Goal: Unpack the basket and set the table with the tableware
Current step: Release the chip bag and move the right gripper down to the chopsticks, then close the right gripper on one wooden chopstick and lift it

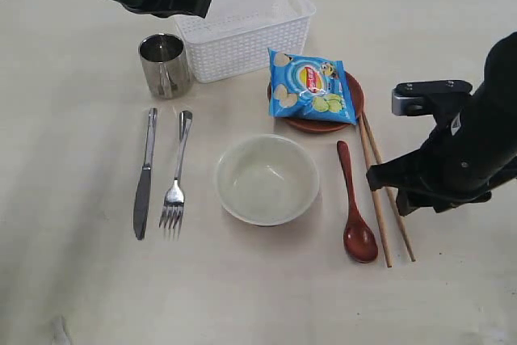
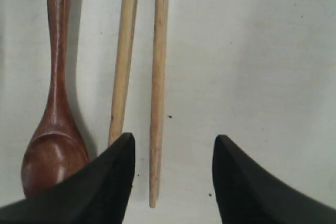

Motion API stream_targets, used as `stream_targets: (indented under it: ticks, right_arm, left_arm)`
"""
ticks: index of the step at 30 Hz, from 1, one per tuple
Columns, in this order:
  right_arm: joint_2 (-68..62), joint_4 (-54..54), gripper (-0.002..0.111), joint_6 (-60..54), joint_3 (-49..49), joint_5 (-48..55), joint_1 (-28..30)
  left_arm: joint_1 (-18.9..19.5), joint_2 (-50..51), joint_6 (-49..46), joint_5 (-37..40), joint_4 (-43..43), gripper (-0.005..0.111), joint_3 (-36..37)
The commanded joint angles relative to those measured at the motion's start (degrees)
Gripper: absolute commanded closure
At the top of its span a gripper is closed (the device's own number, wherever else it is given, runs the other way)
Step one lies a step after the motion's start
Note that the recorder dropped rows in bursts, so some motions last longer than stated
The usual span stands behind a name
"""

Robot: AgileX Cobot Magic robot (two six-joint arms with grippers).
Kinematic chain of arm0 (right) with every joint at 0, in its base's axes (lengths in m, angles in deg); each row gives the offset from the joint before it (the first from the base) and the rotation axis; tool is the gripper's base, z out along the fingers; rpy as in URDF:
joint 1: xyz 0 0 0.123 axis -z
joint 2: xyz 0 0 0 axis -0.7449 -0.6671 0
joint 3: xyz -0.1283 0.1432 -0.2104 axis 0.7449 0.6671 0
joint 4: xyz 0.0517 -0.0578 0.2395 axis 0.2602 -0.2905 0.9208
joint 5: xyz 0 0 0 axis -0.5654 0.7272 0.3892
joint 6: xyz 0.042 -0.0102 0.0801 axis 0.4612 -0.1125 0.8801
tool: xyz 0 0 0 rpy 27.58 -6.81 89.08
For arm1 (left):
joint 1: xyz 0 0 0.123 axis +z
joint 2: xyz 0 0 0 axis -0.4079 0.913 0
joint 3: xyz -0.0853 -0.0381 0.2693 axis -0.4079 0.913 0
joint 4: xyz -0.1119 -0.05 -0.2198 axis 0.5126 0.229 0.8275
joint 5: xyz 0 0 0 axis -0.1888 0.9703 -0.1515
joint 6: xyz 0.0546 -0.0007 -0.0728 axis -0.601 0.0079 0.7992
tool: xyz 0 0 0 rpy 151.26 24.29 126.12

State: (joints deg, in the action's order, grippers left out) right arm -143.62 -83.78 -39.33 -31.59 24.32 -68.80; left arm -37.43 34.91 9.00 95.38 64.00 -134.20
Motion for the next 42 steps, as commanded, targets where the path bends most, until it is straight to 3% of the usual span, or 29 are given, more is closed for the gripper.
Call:
stream_targets:
  ticks: [1, 8, 13, 24, 30, 42]
  right_arm:
    - [0.2, -0.4, 0.064, 3.4, 0.5, -2.6, -0.2]
    - [-2.6, 0.0, 0.064, 5.4, 0.5, -2.6, -2.4]
    - [-6.0, -1.2, 0.069, 6.2, 0.0, -8.2, -4.3]
    - [-7.7, -7.3, 0.070, 7.6, -3.0, -8.6, -4.1]
    - [-7.8, -14.4, 0.070, 14.5, -3.0, -9.3, -4.1]
    - [-7.8, -11.3, 0.070, 13.1, -2.8, -9.3, -4.2]
  left_arm:
    - [0.1, -0.7, -0.1, 0.1, 0.5, 0.107, 0.3]
    - [0.1, -0.7, -0.1, -0.2, 0.5, 0.107, 0.3]
    - [0.1, -0.7, -0.1, 0.0, 0.5, 0.107, 0.3]
    - [0.1, -0.7, -0.3, 0.8, 0.5, 0.107, 0.3]
    - [0.1, -0.7, -0.3, 0.4, 0.5, 0.107, 0.3]
    - [0.1, -0.7, -0.3, 0.7, 0.5, 0.107, 0.3]
